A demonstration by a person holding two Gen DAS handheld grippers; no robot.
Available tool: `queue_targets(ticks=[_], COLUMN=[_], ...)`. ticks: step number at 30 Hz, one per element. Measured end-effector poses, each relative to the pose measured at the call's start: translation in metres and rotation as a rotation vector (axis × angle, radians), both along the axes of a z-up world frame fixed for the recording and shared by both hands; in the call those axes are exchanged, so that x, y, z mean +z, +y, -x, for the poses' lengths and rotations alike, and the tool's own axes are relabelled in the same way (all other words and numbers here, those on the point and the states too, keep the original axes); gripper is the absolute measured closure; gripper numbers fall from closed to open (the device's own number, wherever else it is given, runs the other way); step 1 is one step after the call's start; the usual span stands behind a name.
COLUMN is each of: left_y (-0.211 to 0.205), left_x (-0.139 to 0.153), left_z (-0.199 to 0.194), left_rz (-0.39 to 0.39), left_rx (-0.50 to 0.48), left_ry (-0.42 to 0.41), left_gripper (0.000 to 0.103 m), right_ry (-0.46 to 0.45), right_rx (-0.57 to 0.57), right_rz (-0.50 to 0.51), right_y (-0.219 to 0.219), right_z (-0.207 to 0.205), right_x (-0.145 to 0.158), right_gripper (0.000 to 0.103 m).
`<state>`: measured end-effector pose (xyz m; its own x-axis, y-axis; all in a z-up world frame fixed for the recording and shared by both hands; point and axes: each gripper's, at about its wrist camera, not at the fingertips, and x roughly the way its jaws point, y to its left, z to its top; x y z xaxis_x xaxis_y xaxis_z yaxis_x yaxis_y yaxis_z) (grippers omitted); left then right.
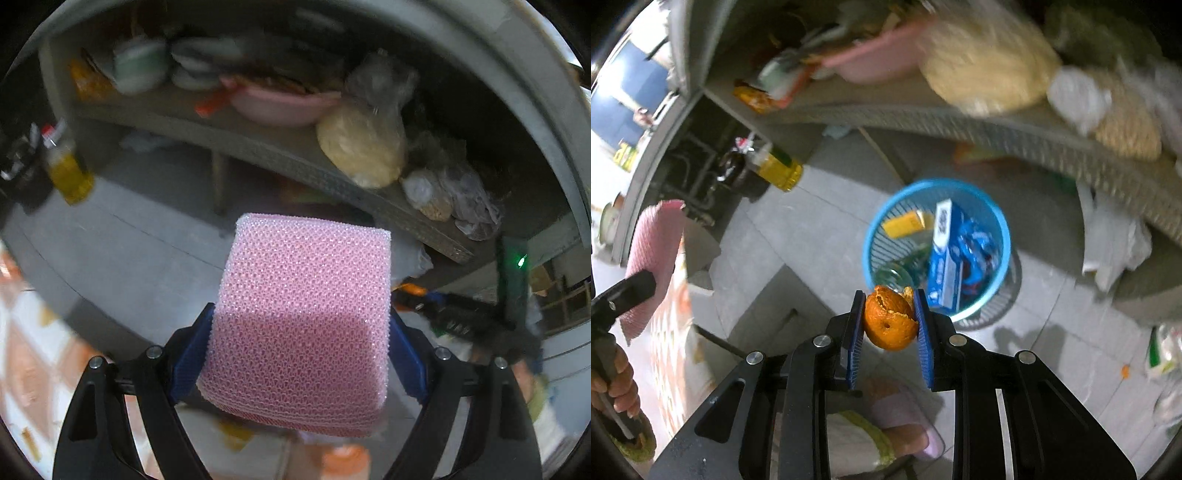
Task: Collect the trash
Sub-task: 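Carry the sponge and orange peel over the blue basket with both tools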
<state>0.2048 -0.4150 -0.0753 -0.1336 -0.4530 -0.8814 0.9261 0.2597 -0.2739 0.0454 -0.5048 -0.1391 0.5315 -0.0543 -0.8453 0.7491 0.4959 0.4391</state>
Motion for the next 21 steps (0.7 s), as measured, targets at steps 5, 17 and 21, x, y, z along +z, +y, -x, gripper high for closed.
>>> queue_targets(ticks=[5,17,21], left_y=[-0.050,-0.135,-0.130], left_x=[-0.040,-0.106,-0.105], left_z=[0.008,0.017,0.006], left_rz=[-0.094,-0.198,-0.152], left_rx=[-0.024,-0.015,0.051], left_ry=[0.044,0.050,0.127], left_gripper=[0.019,0.008,0.007], right_ry=[0.035,0.060,0.103], right_rx=[-0.024,-0.083,-0.121], right_rz=[-0.075,-0.118,-0.160], right_y=[-0.016,-0.067,-0.071], right_z=[0.000,-0.030,-0.021], right_x=[-0.038,-0.115,-0.145], right_gripper=[0.079,0.040,0.040])
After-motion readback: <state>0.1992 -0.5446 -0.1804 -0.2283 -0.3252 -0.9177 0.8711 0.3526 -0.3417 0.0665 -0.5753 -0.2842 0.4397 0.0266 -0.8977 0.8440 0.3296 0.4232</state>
